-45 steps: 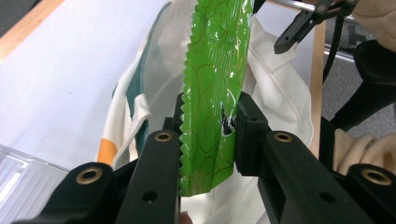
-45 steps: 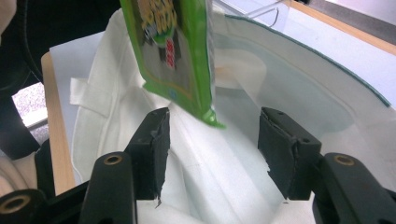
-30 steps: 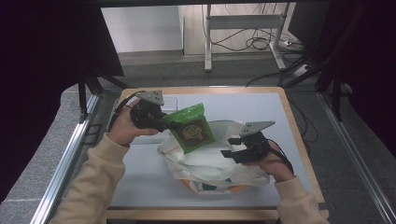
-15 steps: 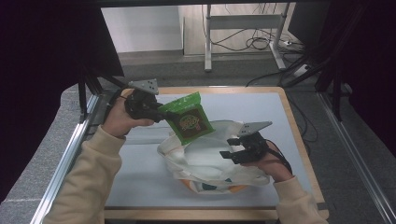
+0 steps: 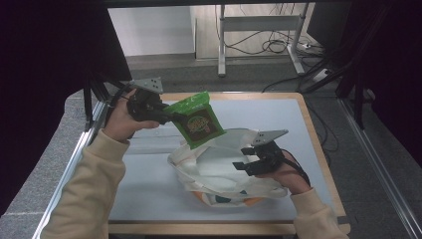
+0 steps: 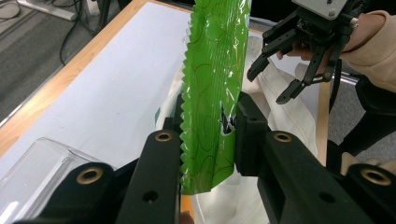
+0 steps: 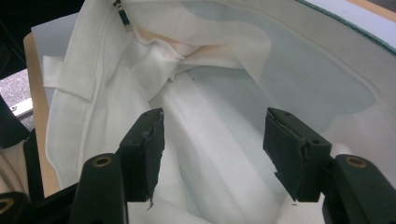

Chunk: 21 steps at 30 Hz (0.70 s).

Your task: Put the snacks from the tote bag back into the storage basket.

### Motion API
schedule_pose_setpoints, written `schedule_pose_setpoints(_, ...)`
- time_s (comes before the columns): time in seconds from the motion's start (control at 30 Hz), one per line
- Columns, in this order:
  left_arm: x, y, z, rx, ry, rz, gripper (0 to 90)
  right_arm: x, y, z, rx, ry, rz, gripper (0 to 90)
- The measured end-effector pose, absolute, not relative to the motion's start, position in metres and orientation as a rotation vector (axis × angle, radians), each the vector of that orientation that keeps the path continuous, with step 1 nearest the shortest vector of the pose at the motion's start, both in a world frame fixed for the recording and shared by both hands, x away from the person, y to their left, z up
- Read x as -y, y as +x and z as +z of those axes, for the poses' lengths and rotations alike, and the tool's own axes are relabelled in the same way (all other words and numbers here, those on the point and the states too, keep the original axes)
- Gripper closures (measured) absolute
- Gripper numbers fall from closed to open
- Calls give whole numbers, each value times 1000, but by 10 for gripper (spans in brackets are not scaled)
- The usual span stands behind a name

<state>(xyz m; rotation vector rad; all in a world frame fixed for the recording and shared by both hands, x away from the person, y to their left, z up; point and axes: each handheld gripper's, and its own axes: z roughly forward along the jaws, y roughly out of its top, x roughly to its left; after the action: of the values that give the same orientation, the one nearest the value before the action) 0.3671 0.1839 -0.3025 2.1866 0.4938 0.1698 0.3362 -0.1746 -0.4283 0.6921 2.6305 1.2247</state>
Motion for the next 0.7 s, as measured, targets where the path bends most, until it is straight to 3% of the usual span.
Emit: schedule_pose_setpoints(0.7, -204, 379, -294, -544, 2149, 191, 750, 173, 338, -432, -2646, 721, 1195, 365)
